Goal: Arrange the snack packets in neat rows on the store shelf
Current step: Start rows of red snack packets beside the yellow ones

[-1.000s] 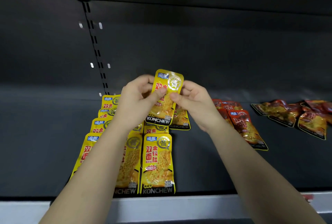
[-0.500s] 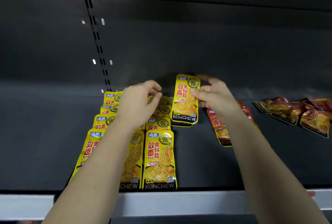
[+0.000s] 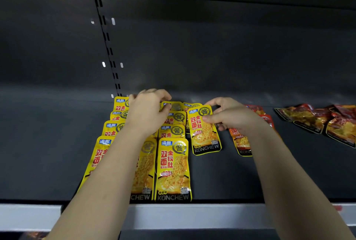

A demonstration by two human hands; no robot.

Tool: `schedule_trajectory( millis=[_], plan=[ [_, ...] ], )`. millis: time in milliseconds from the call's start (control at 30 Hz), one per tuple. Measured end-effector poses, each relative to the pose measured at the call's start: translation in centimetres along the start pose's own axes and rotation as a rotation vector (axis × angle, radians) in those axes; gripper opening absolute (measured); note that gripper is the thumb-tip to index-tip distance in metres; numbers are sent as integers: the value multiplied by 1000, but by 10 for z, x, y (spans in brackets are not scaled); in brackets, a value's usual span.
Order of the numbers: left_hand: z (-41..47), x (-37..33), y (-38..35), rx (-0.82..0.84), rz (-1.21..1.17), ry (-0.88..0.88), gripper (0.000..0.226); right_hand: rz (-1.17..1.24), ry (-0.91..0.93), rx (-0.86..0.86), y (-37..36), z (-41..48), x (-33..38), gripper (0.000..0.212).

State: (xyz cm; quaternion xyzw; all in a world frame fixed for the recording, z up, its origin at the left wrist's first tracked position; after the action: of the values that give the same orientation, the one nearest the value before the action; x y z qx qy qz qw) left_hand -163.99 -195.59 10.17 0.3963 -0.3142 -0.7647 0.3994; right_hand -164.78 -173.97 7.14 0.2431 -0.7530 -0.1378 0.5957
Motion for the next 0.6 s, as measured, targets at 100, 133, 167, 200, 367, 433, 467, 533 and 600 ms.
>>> schedule_trajectory(
  millis=[100, 133, 167, 200, 367, 433, 467, 533, 600],
  plan=[
    [0, 1, 0, -1, 3, 7, 19, -3, -24, 0, -1, 1, -2, 41],
    [0, 1, 0, -2, 3, 8, 19, 6, -27, 1, -2, 1, -3, 41],
    [0, 1, 0, -2, 3, 9, 19, 13, -30, 2, -3, 1, -3, 41],
    [0, 0, 0, 0, 4, 9, 19, 15, -33, 1, -4, 1, -3, 40],
    [0, -1, 0, 7, 8, 6, 19, 25, -57, 10, -9, 1, -5, 22],
    [0, -1, 1, 8, 9, 6, 20, 35, -60, -11, -8, 1, -5, 20],
    [0, -2, 1, 9, 8, 6, 20, 36, -57, -23, -7, 1, -5, 21],
    [0, -2, 1, 10, 6, 4, 20, 37, -50, -37, -7, 3, -5, 26],
    [0, -3, 1, 11, 5, 2, 20, 35, -45, -43, -8, 5, -6, 34]
  ],
)
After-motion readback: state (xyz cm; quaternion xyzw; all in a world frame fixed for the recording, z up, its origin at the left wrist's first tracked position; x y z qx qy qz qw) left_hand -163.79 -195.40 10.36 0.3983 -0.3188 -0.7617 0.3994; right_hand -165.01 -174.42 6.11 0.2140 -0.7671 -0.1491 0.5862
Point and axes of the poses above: each hand's wrist, its own z-axis towards the middle knuckle, its own y-axis out of the back of the hand, x = y × z, the point moved 6 cm from there along z, towards the middle knuckle, and after that the axes turned 3 degrees about -y, right-handed, at the moved point
